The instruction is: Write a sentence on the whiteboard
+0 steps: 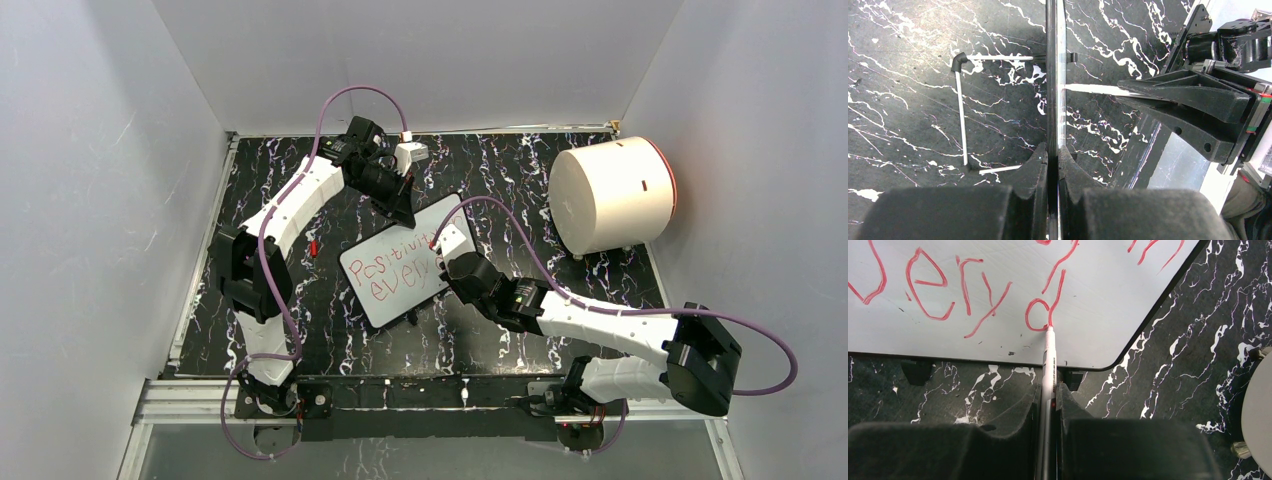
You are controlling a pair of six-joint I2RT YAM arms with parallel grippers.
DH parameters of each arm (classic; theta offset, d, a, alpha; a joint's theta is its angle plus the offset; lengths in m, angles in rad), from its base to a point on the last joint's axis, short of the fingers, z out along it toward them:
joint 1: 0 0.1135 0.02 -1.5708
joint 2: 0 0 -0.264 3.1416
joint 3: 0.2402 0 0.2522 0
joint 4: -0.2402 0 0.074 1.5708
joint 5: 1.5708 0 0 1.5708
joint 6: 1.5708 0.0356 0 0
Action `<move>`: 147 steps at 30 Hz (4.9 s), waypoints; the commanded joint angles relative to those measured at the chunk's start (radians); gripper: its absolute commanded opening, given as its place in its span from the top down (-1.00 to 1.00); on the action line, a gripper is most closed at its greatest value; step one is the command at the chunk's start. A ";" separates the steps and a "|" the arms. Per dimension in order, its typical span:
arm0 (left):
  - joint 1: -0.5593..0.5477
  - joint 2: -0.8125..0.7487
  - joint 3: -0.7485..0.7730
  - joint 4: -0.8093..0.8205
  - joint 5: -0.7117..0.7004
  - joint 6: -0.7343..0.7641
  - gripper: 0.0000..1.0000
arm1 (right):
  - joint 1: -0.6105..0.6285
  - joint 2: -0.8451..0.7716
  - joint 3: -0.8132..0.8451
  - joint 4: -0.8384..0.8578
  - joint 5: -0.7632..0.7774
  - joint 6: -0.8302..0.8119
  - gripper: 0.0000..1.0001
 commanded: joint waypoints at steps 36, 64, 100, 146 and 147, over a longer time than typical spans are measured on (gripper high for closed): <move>-0.029 0.048 -0.009 -0.075 -0.077 0.044 1.00 | -0.002 -0.068 -0.027 0.102 0.112 0.047 1.00; -0.029 0.047 -0.009 -0.078 -0.065 0.046 1.00 | -0.006 -0.031 -0.037 0.206 0.137 0.029 1.00; -0.029 0.048 -0.006 -0.079 -0.069 0.044 1.00 | -0.008 -0.022 -0.055 0.075 0.031 0.040 1.00; -0.029 0.050 -0.003 -0.080 -0.066 0.045 1.00 | -0.029 -0.032 -0.048 0.085 0.021 0.053 1.00; -0.029 0.051 -0.004 -0.079 -0.065 0.045 1.00 | -0.028 -0.033 -0.048 0.078 0.020 0.057 1.00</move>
